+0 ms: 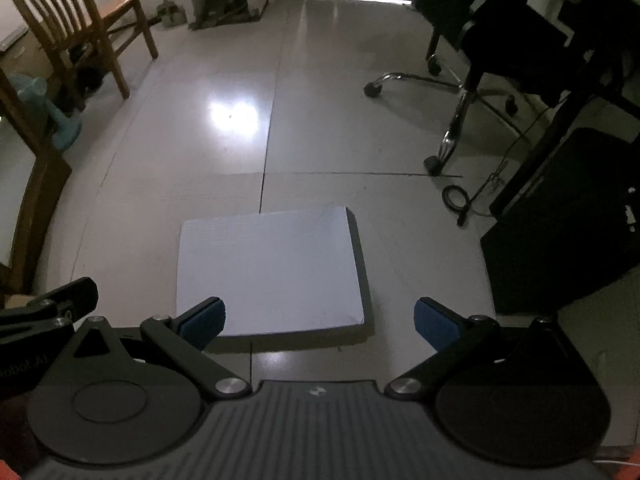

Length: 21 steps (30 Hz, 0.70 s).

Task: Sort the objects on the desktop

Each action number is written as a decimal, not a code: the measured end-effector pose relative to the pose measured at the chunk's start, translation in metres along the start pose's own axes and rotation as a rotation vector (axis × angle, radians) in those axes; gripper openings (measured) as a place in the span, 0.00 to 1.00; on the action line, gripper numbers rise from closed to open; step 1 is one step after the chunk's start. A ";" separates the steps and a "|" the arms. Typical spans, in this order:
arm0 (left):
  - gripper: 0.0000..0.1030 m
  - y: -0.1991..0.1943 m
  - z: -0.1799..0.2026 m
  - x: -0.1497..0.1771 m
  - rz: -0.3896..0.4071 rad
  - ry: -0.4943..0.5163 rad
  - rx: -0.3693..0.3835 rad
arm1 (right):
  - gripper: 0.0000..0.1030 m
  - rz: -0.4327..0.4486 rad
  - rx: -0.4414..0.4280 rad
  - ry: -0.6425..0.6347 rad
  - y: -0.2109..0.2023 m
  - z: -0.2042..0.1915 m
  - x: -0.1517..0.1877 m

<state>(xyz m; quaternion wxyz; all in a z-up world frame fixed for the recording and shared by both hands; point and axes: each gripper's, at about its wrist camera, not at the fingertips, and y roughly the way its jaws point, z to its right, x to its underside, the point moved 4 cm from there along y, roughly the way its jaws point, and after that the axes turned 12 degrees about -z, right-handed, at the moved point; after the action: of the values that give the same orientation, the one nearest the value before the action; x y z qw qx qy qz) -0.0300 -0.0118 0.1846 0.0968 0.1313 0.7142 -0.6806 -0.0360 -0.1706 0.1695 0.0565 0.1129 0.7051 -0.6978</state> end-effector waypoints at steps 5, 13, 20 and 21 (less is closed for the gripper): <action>1.00 0.010 0.003 0.007 -0.044 -0.010 0.040 | 1.00 -0.025 0.002 0.017 0.008 0.009 0.007; 1.00 0.012 -0.003 0.007 -0.057 -0.028 0.036 | 1.00 -0.039 -0.015 0.017 0.013 0.010 0.007; 1.00 0.011 0.000 0.008 -0.056 -0.017 0.025 | 1.00 -0.044 -0.004 0.011 0.015 0.007 0.008; 1.00 0.012 0.000 0.008 -0.057 -0.017 0.024 | 1.00 -0.042 -0.004 0.011 0.015 0.008 0.008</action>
<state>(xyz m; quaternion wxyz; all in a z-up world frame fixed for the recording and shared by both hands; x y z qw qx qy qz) -0.0339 -0.0113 0.1712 0.0817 0.1062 0.7088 -0.6925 -0.0411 -0.1775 0.1530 0.0382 0.1016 0.7092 -0.6966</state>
